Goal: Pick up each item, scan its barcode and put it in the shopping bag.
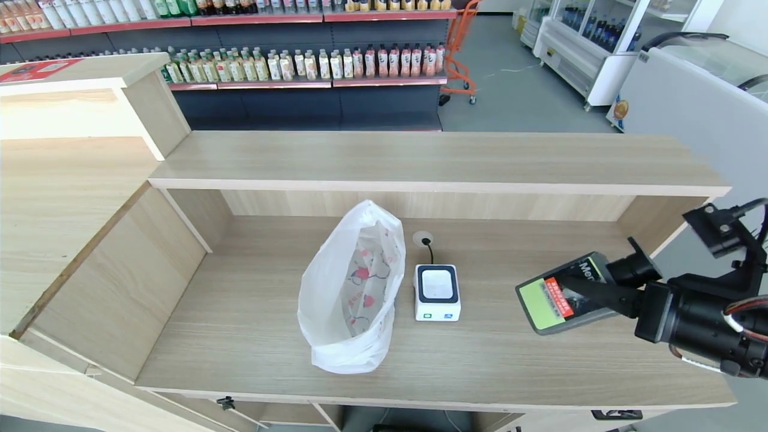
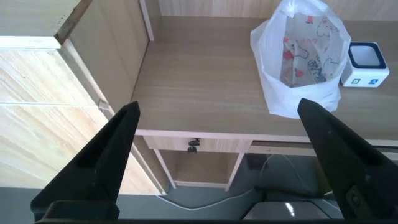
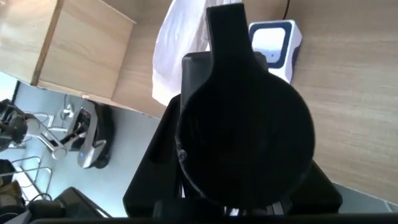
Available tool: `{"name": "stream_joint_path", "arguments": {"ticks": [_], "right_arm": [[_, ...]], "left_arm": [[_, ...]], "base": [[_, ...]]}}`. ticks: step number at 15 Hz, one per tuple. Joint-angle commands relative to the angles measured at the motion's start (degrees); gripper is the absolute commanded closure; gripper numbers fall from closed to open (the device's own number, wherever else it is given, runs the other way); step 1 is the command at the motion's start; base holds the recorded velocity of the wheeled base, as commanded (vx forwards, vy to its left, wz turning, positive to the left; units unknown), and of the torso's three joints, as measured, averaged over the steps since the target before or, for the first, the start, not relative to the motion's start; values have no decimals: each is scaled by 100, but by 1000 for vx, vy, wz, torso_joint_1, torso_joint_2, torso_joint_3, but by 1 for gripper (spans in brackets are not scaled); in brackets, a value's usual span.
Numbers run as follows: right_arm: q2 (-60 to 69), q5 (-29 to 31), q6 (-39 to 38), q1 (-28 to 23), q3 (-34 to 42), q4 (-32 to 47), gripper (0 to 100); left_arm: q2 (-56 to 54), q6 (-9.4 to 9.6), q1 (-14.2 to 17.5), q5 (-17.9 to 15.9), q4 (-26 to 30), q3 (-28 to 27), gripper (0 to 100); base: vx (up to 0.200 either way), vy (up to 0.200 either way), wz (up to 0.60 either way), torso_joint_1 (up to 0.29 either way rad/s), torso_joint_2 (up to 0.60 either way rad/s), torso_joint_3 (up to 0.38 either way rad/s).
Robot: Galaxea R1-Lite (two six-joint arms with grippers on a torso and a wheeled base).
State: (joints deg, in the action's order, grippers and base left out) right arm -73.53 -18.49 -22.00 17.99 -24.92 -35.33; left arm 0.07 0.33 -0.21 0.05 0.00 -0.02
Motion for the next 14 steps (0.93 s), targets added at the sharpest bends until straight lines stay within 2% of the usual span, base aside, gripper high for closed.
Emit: {"name": "stream_joint_path", "arguments": {"ticks": [1, 3, 6, 9, 12, 14], "right_arm": [[-38, -23, -164, 11, -338, 290, 100], [-293, -216, -436, 38, -1085, 922, 100], [-987, -155, -401, 46, -1613, 905, 100], [-2121, -155, 495, 73, -2228, 676, 100], [-2789, 285, 583, 574, -2536, 641, 100], [-3255, 689, 900, 837, -2632, 483, 100]], "left_arm": [[1, 2, 3, 4, 0, 2, 0], [1, -24, 3, 4, 0, 2, 0], [1, -7, 3, 4, 0, -6, 0], [1, -7, 3, 4, 0, 2, 0], [1, -7, 3, 4, 0, -6, 0], [1, -7, 3, 4, 0, 2, 0]], "base": [[0, 200, 0, 32, 12, -2], [0, 200, 0, -2, 7, 2], [0, 0, 0, 0, 0, 0], [0, 0, 0, 0, 0, 0], [0, 0, 0, 0, 0, 0], [0, 0, 0, 0, 0, 0]]}}
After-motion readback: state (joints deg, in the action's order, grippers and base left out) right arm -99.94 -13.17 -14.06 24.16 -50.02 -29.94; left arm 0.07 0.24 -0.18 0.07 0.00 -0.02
